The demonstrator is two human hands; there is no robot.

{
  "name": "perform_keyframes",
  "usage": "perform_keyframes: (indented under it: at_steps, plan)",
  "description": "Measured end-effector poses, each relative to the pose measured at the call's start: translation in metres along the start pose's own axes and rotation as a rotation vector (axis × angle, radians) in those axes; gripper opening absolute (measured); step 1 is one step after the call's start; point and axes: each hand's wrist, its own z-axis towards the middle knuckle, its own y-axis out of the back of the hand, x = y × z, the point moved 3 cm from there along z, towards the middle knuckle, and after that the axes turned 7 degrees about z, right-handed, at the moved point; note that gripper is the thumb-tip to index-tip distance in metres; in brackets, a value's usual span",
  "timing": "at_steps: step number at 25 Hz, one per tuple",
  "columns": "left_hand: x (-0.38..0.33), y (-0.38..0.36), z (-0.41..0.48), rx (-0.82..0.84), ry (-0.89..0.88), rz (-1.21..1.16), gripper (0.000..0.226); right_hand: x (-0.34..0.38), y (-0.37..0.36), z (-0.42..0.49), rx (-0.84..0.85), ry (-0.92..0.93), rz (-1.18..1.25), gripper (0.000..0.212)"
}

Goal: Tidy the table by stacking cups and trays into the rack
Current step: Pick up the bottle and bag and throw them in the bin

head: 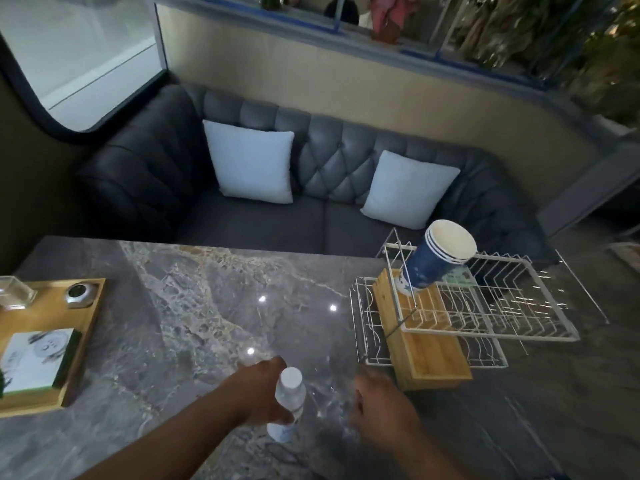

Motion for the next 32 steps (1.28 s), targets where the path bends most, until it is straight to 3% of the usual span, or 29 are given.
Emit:
perform_keyframes:
  at_steps: [7, 12, 17, 25, 32]
  plan:
    - [-0.072, -0.023, 0.016, -0.037, 0.045, 0.092, 0.077, -0.085, 0.004, -0.031, 0.050, -0.024, 0.084, 0.043]
    - [-0.143, -0.048, 0.026, -0.072, 0.068, 0.125, 0.068, -0.171, 0.026, -0.059, -0.012, -0.015, 0.102, 0.024]
    - [-0.209, -0.066, 0.037, -0.141, 0.105, 0.091, 0.068, -0.247, 0.049, -0.077, -0.014, -0.041, 0.173, 0.023]
    - [-0.246, -0.087, 0.031, -0.162, 0.156, 0.043, 0.072, -0.276, 0.061, -0.088, 0.058, -0.065, 0.225, 0.014]
    - [-0.243, -0.091, 0.039, -0.172, 0.103, -0.031, 0.067, -0.263, 0.070, -0.097, 0.039, -0.133, 0.201, 0.029]
